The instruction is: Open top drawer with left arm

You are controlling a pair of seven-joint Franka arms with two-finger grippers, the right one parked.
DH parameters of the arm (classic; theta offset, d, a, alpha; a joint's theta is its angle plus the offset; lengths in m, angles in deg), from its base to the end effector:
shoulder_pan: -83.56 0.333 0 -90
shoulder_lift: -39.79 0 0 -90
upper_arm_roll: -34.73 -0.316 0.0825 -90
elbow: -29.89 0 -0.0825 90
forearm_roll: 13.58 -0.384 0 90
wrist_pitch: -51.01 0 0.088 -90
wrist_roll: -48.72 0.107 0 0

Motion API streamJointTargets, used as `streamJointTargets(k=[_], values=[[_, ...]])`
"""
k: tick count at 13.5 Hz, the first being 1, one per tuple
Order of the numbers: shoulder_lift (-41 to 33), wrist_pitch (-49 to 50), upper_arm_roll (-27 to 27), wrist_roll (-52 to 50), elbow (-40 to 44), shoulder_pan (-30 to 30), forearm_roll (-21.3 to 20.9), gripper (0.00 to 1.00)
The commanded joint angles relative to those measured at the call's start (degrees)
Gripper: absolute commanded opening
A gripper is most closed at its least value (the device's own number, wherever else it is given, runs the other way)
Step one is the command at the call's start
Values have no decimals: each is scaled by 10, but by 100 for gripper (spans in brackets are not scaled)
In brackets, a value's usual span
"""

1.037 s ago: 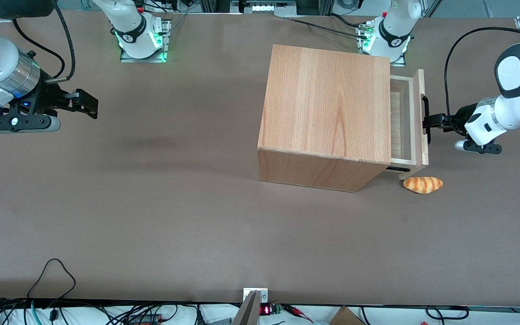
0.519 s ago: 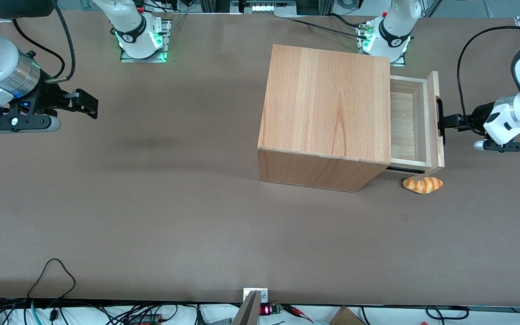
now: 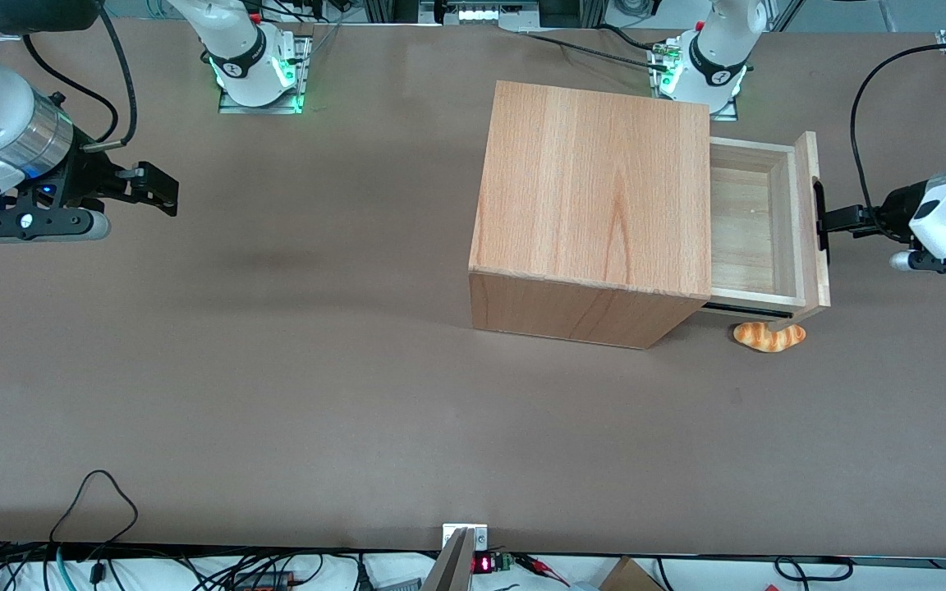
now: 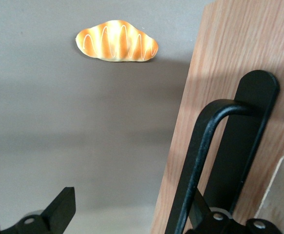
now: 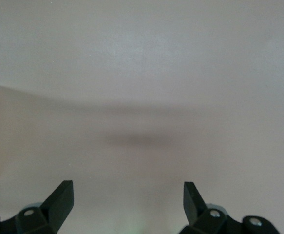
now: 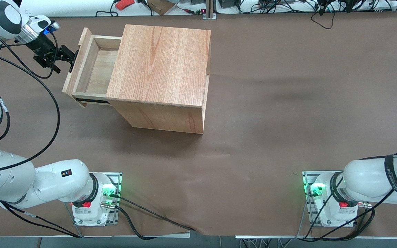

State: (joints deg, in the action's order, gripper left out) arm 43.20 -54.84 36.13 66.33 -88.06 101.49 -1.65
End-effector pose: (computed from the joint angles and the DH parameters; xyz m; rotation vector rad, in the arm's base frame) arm 0.5118 0.1350 0.3890 2.8623 0.0936 -0.2908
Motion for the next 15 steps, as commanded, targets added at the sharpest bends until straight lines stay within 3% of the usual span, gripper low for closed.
streamJointTargets(k=[1,15], values=[[5,1,2,13,14,7,-12,100],[-3,77,11,5,153,7,-13,100]])
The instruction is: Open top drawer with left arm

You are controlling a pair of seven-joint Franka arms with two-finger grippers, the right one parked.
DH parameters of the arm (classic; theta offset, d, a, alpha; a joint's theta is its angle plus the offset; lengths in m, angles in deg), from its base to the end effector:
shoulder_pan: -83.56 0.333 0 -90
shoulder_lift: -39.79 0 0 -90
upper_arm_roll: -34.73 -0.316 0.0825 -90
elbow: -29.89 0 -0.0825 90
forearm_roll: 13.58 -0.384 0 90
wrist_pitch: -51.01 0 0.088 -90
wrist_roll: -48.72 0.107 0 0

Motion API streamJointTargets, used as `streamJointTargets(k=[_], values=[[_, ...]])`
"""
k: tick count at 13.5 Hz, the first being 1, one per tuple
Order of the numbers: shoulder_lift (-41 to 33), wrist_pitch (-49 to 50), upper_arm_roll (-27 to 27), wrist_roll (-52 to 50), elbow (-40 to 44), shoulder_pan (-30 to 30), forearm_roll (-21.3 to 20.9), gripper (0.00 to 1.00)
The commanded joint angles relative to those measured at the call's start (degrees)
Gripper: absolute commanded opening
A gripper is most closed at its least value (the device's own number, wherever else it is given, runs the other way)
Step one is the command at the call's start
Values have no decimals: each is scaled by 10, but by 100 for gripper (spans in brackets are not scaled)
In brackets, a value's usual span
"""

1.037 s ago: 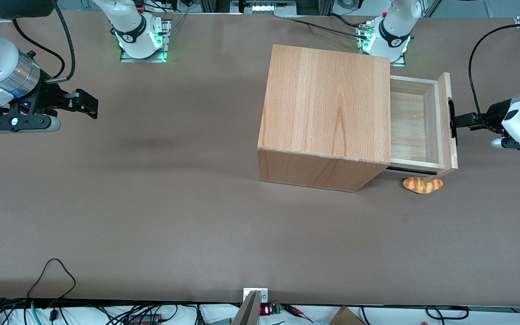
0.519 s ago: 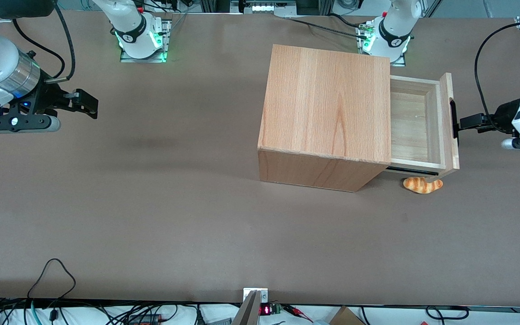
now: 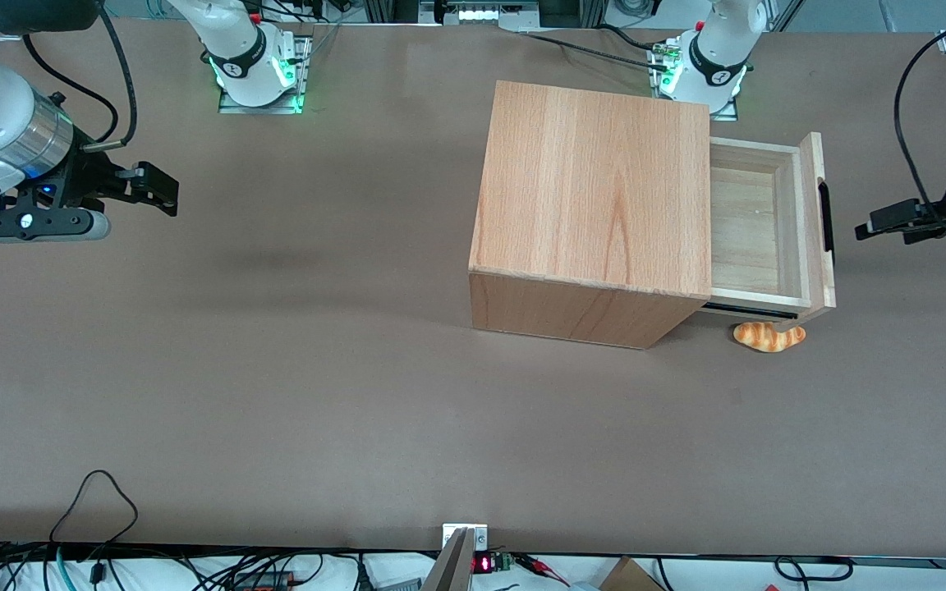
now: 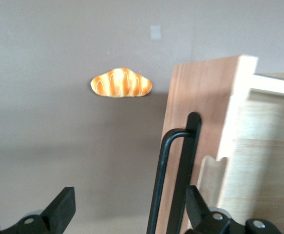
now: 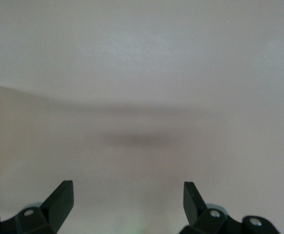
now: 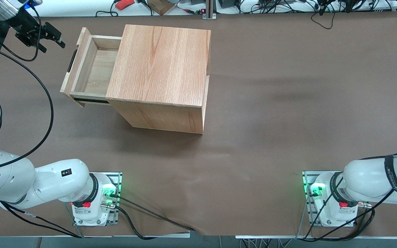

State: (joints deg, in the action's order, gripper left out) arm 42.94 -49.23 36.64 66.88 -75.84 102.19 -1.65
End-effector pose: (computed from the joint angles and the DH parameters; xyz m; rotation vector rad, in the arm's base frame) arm 0.5428 0.1440 0.4807 2.8997 0.0398 -0.1200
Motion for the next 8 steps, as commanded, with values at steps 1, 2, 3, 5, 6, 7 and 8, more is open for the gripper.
streamJointTargets(k=[1,2,3,5,6,7,8], values=[[-1,22,7,-1,39,-1,-13,100],[-1,22,8,-1,46,-2,-13,100],[-1,29,10,-1,54,-2,-14,100],[-1,45,12,-6,81,-2,-41,100],[-1,51,16,-17,92,-3,-52,100],[-1,63,24,-29,104,-3,-54,100],[-1,73,29,-31,114,-2,-54,100]])
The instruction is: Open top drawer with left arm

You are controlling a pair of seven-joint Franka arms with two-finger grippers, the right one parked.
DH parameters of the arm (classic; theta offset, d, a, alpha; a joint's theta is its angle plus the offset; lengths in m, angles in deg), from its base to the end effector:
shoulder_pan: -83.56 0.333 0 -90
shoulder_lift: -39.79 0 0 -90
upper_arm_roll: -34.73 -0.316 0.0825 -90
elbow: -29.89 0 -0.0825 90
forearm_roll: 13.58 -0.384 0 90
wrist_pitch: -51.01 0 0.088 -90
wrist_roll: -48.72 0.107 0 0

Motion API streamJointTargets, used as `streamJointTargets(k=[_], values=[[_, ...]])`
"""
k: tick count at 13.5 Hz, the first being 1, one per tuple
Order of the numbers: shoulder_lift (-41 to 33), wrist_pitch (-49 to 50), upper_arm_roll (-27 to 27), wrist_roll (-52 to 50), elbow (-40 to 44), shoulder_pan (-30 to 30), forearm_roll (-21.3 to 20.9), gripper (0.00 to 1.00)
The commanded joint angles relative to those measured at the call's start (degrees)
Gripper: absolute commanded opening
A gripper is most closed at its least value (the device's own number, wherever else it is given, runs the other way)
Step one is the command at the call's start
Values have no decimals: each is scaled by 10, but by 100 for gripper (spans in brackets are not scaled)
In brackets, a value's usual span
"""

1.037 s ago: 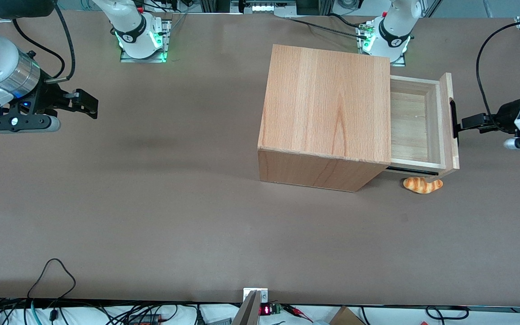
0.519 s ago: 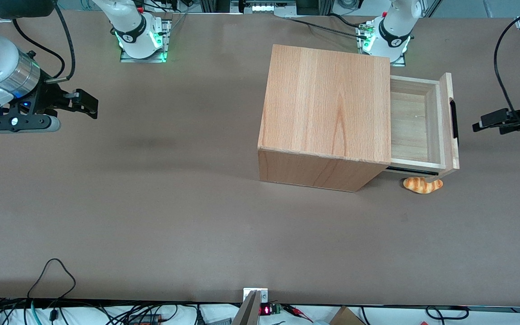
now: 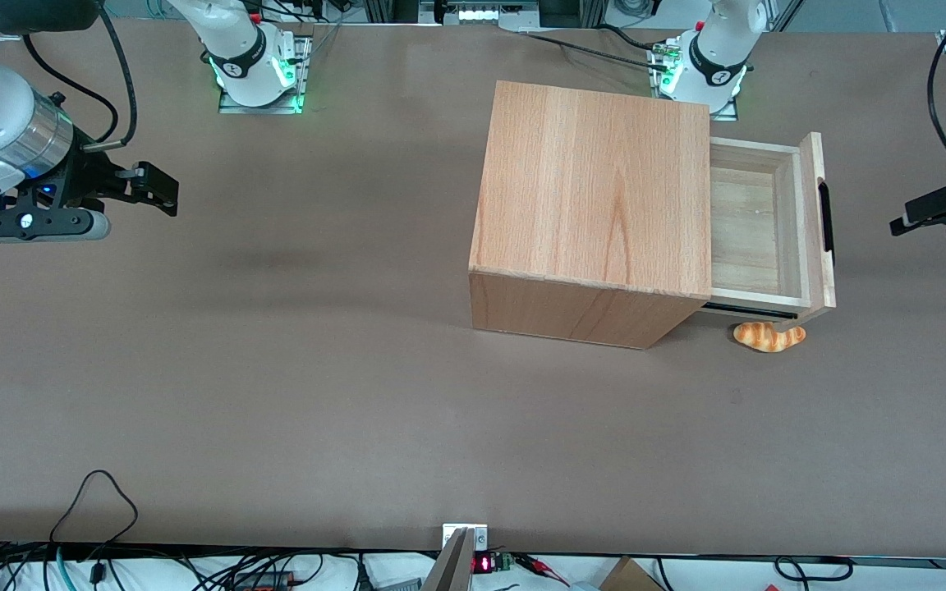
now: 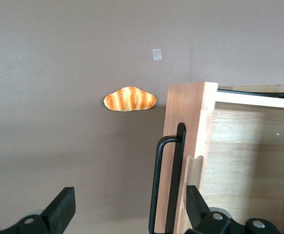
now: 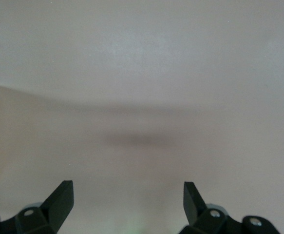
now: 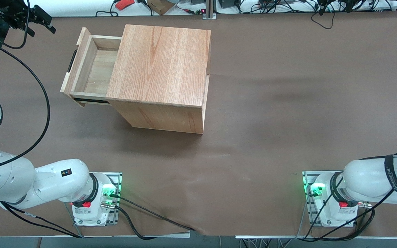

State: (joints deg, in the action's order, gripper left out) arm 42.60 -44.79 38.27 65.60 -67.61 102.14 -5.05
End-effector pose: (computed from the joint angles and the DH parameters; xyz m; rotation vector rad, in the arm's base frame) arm 0.5540 0.1346 0.5446 2.9749 -0.0167 -0.0508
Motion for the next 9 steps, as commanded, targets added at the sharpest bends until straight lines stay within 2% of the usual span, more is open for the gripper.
streamJointTargets(k=[1,4,5,7,9], values=[[3,34,16,-18,40,-2,-20,100],[2,37,8,-21,51,-38,-25,100],[0,38,2,-44,60,-60,-46,100],[-5,49,-29,-110,81,-110,-57,100],[-6,49,-44,-116,86,-145,-68,100]])
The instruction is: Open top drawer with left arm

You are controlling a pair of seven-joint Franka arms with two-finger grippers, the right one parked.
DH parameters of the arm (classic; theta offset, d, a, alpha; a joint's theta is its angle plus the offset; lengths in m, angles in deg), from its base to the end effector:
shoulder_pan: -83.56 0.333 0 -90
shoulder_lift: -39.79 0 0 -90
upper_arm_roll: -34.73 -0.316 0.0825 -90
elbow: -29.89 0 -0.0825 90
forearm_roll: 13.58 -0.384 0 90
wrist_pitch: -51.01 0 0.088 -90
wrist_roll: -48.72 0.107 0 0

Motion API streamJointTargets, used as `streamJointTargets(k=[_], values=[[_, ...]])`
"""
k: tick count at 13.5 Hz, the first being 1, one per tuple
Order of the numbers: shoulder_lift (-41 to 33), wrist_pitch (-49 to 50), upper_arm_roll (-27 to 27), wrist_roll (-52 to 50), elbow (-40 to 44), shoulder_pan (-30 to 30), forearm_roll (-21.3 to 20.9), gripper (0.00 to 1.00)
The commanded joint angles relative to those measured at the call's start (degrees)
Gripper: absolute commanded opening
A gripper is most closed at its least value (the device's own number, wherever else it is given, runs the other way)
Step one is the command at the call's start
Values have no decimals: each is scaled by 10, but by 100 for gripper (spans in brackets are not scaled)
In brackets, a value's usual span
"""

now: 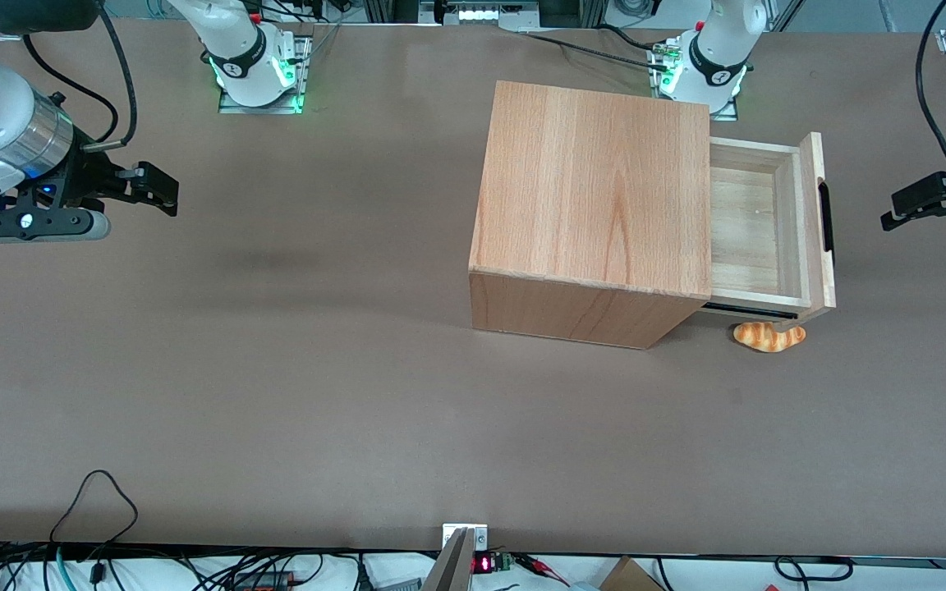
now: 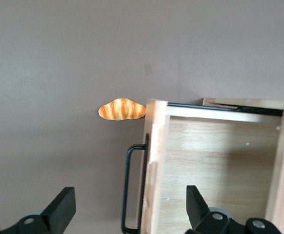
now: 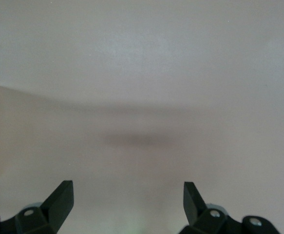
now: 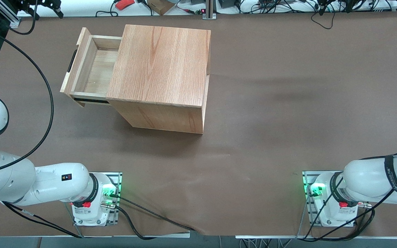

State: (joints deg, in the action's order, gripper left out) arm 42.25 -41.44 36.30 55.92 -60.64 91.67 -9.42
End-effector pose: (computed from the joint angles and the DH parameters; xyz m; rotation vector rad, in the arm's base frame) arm 0.5679 0.0579 0.6000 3.0673 -0.0124 -0.0008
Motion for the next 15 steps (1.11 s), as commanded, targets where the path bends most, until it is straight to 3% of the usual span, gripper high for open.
streamJointTargets(k=[1,3,15], values=[[-8,17,-37,-19,16,-60,-36,100],[-15,32,-43,-17,15,-80,-48,100],[-12,53,-39,-34,62,-74,-49,100]])
